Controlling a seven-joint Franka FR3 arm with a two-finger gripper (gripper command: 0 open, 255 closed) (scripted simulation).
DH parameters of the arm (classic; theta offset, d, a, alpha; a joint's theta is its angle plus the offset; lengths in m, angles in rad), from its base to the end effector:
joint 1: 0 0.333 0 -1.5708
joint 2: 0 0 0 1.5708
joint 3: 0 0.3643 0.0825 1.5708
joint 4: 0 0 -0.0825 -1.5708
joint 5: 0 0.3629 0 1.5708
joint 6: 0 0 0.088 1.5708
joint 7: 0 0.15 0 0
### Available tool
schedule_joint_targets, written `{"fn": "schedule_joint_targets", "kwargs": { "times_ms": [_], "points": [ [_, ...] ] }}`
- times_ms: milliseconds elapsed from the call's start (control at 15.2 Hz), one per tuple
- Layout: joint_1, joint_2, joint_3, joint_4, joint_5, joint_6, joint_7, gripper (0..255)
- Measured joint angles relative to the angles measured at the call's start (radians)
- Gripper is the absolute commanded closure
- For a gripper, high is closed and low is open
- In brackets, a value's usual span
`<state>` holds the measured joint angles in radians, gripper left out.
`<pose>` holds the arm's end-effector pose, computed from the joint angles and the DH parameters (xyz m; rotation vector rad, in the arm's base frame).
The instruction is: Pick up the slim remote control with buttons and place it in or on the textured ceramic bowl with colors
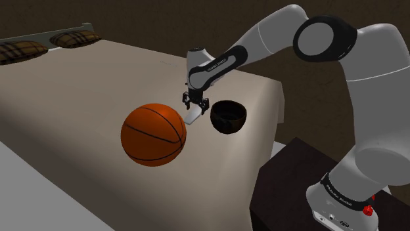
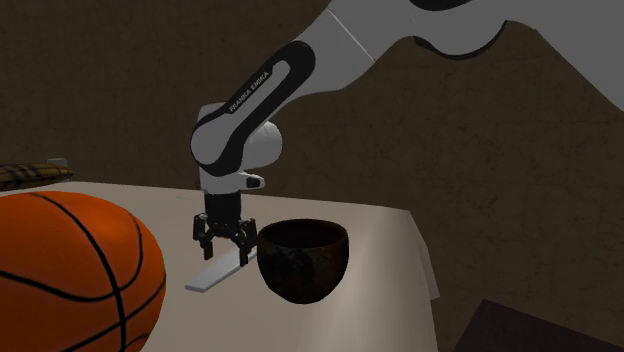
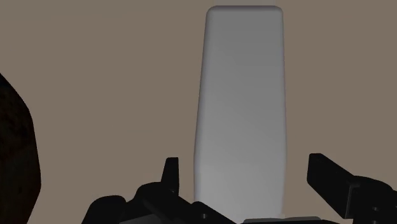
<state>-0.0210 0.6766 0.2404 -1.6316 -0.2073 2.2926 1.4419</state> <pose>0.6940 0.1201 0.2413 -2.6453 1.6907 -0.0165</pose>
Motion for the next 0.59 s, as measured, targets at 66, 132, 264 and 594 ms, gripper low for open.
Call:
{"fn": "schedule_joint_targets", "kwargs": {
  "times_ms": [66, 132, 264, 594],
  "points": [
    [0.001, 0.007, -0.002, -0.002, -0.002, 0.009, 0.001, 0],
    [0.001, 0.012, -0.003, -0.003, -0.003, 0.014, 0.002, 0],
    [0.002, 0.014, -0.003, -0.003, -0.004, 0.017, 0.003, 0],
    [0.002, 0.015, -0.003, -0.002, -0.004, 0.018, 0.003, 255]
  ]
}}
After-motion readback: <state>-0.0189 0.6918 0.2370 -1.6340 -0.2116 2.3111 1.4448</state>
